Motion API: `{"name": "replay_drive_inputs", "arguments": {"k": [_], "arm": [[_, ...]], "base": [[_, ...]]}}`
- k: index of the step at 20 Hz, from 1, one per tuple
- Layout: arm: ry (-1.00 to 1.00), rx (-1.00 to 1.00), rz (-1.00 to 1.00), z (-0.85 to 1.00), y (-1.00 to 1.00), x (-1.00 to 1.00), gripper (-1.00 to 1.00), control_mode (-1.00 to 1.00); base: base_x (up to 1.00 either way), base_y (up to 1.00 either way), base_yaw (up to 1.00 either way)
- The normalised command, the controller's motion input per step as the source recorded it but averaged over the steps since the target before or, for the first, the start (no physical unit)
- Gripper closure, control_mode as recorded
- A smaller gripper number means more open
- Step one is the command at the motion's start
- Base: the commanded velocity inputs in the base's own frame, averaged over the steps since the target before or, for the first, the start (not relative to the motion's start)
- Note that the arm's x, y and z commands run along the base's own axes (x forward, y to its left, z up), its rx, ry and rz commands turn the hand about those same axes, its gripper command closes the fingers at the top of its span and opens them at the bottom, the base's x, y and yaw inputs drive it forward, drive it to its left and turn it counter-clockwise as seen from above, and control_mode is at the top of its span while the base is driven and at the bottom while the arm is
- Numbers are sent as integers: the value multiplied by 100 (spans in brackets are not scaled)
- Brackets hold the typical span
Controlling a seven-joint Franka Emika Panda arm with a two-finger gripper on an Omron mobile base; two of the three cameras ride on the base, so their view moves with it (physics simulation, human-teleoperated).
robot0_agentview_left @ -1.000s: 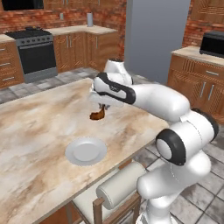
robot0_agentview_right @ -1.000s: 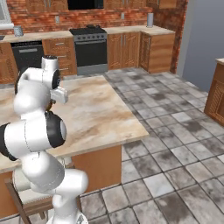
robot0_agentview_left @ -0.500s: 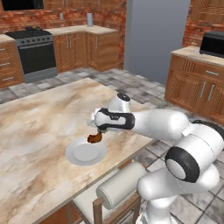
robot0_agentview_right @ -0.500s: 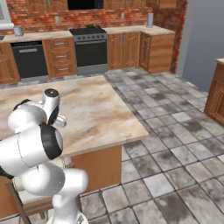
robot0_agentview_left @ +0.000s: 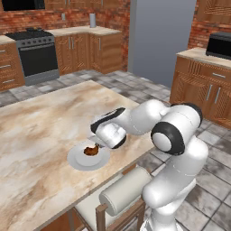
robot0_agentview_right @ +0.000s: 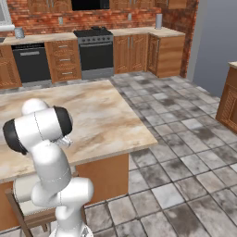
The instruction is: Take the chicken drumsticks from the pan and place one on each plate on the dining counter.
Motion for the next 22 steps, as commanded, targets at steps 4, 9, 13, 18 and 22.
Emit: {"name": "replay_drive_inputs", "arguments": {"k": [4, 9, 13, 18, 22], "arm": [[4, 1, 0, -32, 59, -1, 100, -100], [4, 0, 0, -34, 39, 27, 100, -100], [0, 2, 0, 3, 31, -18, -100, -100], [0, 14, 1, 47, 3, -40, -100, -100], [0, 26, 4, 97, -40, -7, -100, -100]], "base": [[0, 0, 0], [0, 0, 0], [0, 0, 0], [0, 0, 0], [0, 0, 0]]}}
